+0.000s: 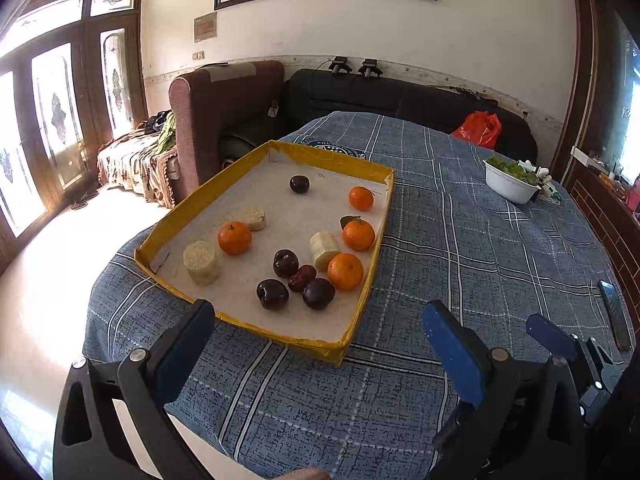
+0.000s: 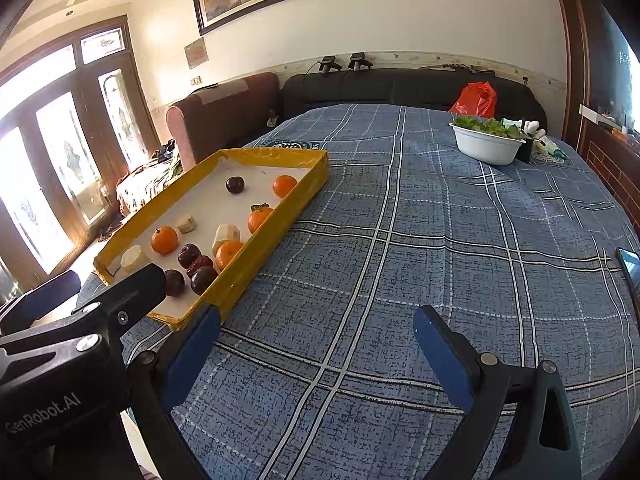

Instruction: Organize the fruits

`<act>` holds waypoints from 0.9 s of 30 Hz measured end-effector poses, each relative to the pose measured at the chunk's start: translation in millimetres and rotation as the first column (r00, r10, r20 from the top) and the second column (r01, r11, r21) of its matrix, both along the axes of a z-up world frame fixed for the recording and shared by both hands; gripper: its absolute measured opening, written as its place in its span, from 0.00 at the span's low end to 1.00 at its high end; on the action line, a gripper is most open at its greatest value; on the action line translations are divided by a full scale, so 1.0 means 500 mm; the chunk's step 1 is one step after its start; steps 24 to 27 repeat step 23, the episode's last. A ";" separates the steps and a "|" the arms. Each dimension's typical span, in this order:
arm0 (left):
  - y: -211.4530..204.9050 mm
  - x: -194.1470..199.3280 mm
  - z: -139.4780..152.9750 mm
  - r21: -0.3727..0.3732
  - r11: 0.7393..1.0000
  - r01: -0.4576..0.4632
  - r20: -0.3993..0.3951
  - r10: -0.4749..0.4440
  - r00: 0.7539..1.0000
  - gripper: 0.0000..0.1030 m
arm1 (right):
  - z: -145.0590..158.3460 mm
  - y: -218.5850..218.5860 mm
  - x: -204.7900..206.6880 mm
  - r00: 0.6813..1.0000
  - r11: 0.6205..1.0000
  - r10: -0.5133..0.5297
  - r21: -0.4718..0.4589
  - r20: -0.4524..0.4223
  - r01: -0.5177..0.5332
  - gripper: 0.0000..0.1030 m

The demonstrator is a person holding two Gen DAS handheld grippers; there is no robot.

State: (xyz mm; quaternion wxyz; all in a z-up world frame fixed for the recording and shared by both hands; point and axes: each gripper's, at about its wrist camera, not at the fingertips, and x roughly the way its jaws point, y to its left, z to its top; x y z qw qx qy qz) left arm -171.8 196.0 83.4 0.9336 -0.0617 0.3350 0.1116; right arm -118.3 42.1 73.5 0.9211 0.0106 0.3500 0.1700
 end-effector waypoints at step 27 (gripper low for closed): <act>0.053 0.038 0.060 -0.001 0.998 -0.065 0.031 0.065 0.997 1.00 | 0.004 -0.016 0.001 1.000 1.000 0.010 -0.026 0.005 -0.010 0.97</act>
